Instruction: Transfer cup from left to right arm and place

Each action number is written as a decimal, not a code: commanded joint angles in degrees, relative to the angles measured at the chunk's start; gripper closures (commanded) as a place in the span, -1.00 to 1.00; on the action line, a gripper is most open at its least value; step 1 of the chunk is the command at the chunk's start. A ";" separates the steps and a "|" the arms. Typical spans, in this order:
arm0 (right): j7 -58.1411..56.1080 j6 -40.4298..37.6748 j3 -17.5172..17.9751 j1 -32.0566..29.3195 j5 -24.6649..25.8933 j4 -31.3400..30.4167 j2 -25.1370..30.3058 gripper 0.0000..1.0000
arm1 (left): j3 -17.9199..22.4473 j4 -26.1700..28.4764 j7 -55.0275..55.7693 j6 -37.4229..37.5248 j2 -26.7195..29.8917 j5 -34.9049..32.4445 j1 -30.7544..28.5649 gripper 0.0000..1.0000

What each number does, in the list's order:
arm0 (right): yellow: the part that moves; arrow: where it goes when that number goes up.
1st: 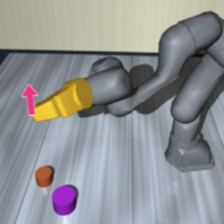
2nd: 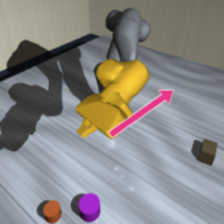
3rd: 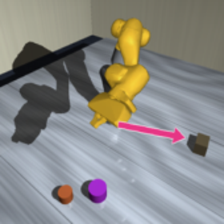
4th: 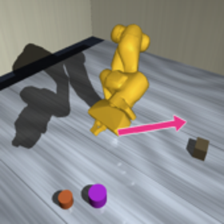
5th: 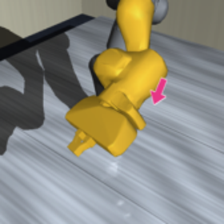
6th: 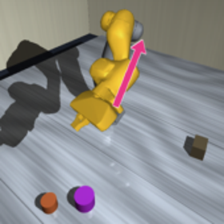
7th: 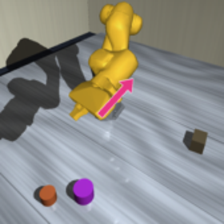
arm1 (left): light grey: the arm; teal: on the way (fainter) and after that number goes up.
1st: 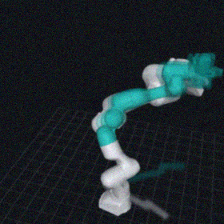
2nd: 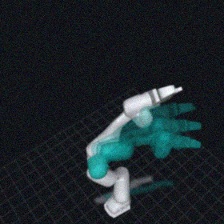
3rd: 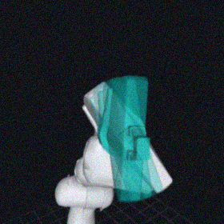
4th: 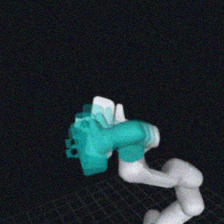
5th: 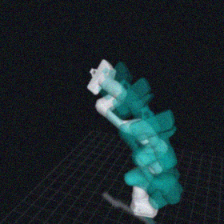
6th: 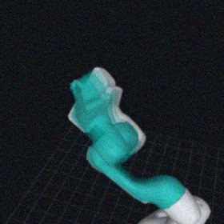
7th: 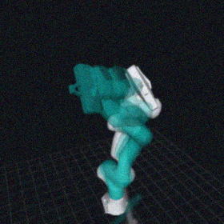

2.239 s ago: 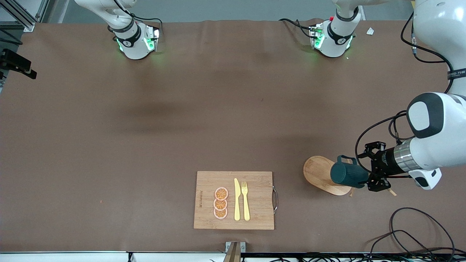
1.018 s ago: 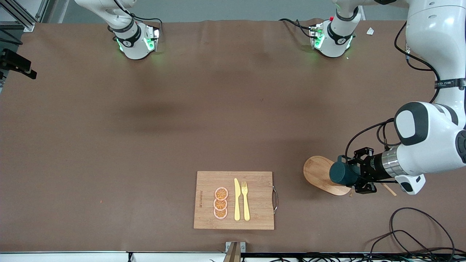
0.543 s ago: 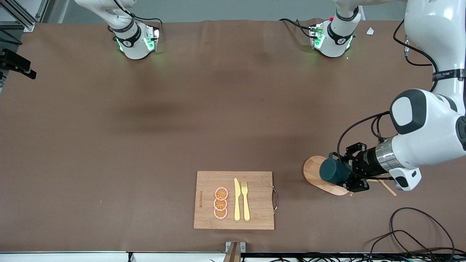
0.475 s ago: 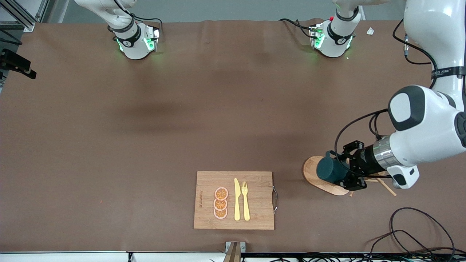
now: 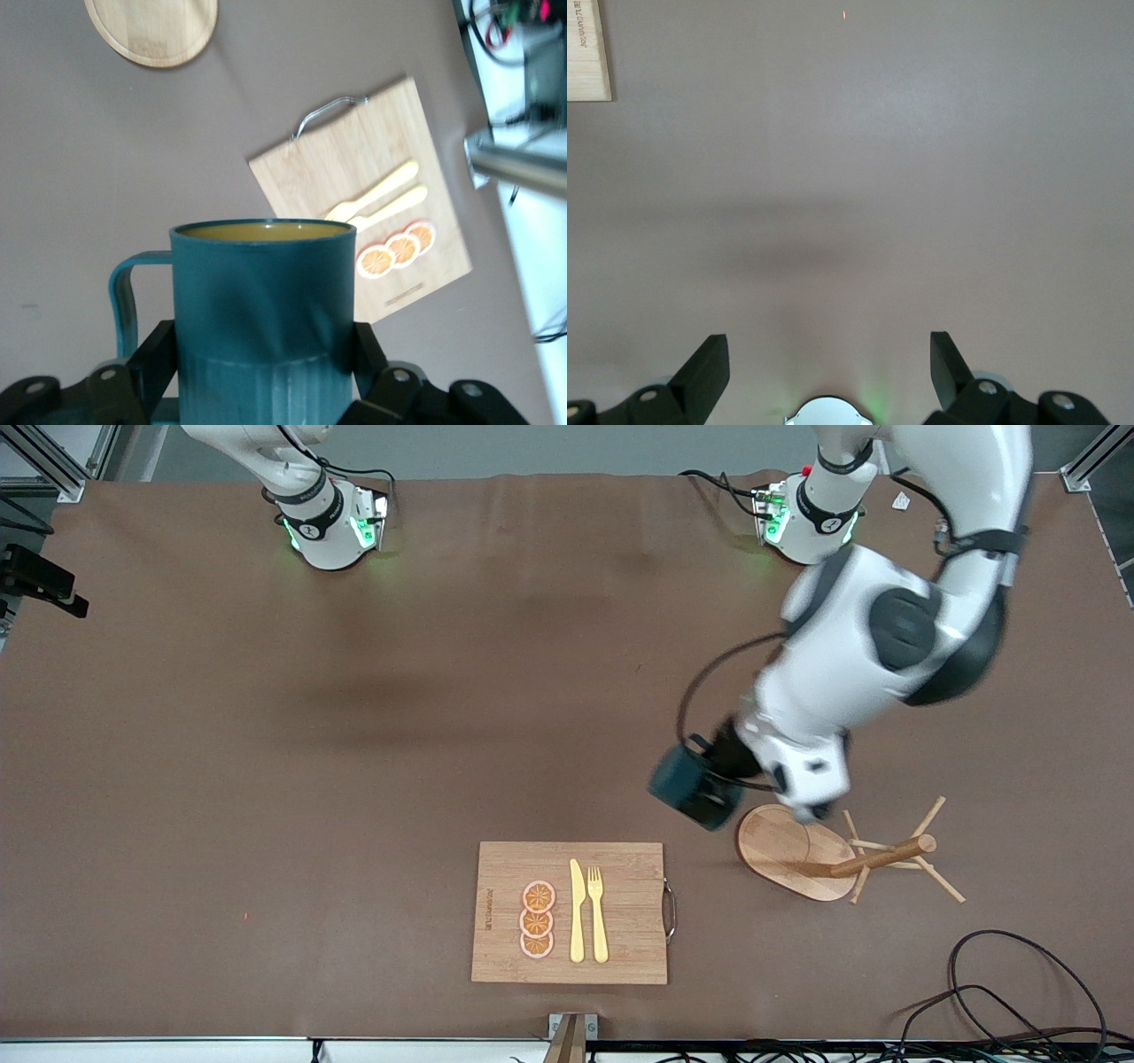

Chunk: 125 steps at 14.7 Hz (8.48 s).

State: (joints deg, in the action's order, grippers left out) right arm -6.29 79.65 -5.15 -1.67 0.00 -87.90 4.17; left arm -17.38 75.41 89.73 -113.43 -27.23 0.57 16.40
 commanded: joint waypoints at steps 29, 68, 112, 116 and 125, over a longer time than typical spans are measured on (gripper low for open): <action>-0.39 2.34 -0.22 -0.44 0.09 -0.08 -3.98 -1.00 | 2.44 1.41 36.29 3.11 -32.61 -109.27 46.00 0.51; 104.69 20.53 0.31 31.19 -3.60 -18.08 -13.40 -1.00 | -3.71 -0.52 -49.63 12.42 3.40 -20.09 0.76 -1.00; 75.53 40.86 -0.04 33.51 -11.78 -36.02 -12.61 0.99 | 13.07 0.62 -80.76 29.14 18.00 -0.39 -15.44 -1.00; 50.30 38.04 -0.30 28.06 -10.55 -35.94 -11.81 0.99 | 13.42 0.62 -81.46 28.96 17.65 -0.04 -17.36 -1.00; -6.38 40.40 -0.13 12.32 0.69 -36.02 -11.90 1.00 | 12.90 0.70 -81.82 26.06 17.82 -1.01 -16.76 -1.00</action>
State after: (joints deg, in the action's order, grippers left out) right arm -1.25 118.73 -6.29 13.71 -1.55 -122.62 -9.23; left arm -4.44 75.51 8.34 -86.65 -10.36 0.53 -0.55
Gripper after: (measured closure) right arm 0.952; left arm 0.000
